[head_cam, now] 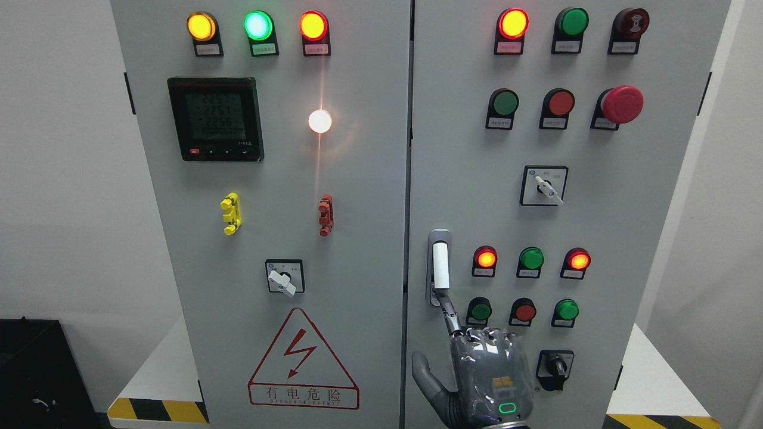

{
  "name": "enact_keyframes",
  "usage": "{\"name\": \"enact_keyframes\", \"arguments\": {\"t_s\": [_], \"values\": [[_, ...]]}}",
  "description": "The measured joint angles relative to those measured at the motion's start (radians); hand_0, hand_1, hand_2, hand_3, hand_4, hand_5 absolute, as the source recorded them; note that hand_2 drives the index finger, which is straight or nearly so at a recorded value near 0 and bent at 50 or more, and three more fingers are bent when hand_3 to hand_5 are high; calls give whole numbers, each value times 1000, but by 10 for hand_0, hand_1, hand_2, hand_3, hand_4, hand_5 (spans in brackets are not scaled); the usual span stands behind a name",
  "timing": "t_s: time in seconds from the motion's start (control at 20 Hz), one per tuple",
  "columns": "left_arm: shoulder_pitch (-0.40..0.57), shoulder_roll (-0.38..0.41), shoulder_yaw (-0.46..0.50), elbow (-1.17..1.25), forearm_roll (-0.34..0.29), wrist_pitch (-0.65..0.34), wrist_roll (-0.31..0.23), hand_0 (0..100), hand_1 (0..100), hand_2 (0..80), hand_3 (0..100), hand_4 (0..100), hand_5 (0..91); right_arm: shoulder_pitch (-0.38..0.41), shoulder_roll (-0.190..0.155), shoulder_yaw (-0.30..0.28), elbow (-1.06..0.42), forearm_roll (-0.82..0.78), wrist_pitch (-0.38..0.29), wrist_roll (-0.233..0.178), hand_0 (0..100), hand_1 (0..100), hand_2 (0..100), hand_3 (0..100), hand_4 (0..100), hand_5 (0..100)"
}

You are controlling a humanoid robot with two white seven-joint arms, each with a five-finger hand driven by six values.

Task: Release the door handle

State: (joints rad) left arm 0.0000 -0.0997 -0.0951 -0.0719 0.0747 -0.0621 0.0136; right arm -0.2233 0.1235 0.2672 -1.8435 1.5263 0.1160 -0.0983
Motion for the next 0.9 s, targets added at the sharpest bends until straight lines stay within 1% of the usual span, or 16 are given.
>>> {"name": "enact_keyframes", "arguments": {"t_s": [0.05,0.1,0.2,0.25,0.4,0.45,0.55,0.75,0.9], "values": [[0,0,0,0,0,0,0,120,556,0,0,0,0,6,0,0,-7,-1,0,0,514,311,517,963,931,941],[0,0,0,0,0,0,0,120,556,0,0,0,0,12,-1,-1,-13,-1,-1,0,521,311,520,958,925,935],[0,0,0,0,0,0,0,120,556,0,0,0,0,21,-1,-1,-25,-2,-7,4,563,299,582,932,897,893],[0,0,0,0,0,0,0,120,556,0,0,0,0,25,-1,-2,-30,-3,-11,5,565,297,589,928,891,884],[0,0,0,0,0,0,0,120,556,0,0,0,0,33,-2,-3,-48,-6,-17,8,545,287,661,924,880,860],[0,0,0,0,0,0,0,120,556,0,0,0,0,36,-2,-4,-54,-7,-21,8,527,282,693,931,880,861],[0,0,0,0,0,0,0,120,556,0,0,0,0,40,-3,-5,-64,-9,-32,8,487,263,724,959,879,862],[0,0,0,0,0,0,0,120,556,0,0,0,0,66,-3,-7,-86,-11,-49,9,460,233,755,991,885,885],[0,0,0,0,0,0,0,120,556,0,0,0,0,89,-2,-8,-101,-11,-52,12,462,202,786,1000,908,903]]}}
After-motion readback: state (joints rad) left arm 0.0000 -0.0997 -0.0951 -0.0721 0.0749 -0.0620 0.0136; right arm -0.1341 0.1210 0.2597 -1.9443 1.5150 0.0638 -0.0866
